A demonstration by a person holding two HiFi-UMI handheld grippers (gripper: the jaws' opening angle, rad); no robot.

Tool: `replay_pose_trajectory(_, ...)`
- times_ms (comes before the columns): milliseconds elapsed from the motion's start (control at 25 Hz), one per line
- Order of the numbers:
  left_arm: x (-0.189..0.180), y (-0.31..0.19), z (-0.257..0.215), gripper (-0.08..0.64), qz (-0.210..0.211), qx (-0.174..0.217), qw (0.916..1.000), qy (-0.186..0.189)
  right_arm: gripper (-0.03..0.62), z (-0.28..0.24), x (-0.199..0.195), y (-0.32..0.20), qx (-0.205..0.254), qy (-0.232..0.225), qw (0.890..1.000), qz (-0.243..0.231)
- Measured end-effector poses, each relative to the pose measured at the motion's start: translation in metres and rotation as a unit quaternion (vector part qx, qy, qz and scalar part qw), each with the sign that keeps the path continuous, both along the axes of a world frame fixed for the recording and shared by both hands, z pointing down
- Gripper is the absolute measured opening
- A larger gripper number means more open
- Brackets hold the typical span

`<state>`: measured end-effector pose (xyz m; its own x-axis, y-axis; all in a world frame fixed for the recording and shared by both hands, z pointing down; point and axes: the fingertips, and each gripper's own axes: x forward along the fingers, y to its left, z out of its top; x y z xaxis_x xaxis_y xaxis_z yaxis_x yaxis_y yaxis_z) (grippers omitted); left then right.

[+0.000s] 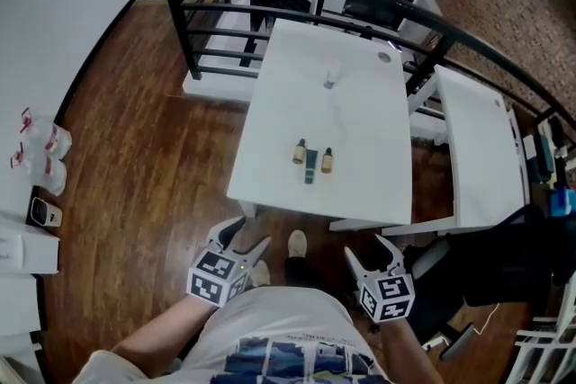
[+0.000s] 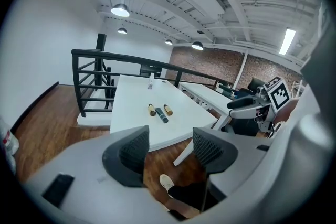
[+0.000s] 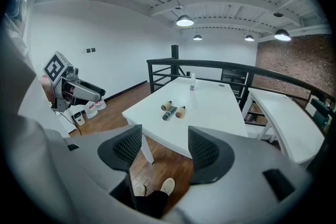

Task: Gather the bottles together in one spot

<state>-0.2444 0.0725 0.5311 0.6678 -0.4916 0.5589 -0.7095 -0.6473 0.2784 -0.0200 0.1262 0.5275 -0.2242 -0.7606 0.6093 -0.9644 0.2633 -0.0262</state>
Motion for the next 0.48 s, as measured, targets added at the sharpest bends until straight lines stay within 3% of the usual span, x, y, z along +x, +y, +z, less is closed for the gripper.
replay_pose_trajectory(200,-0.002,-0.002,-0.004,0.259,-0.002,0.006,0.9998,0.021,0.299,0.003,-0.005,0.003,-0.003,0.008,1.0,0.002)
replay_pose_trajectory(480,-0.016,-0.014,0.0,0.259,-0.007,0.004,0.9999,0.012,0.29,0.025,-0.009,-0.024,-0.022,0.008,1.0,0.003)
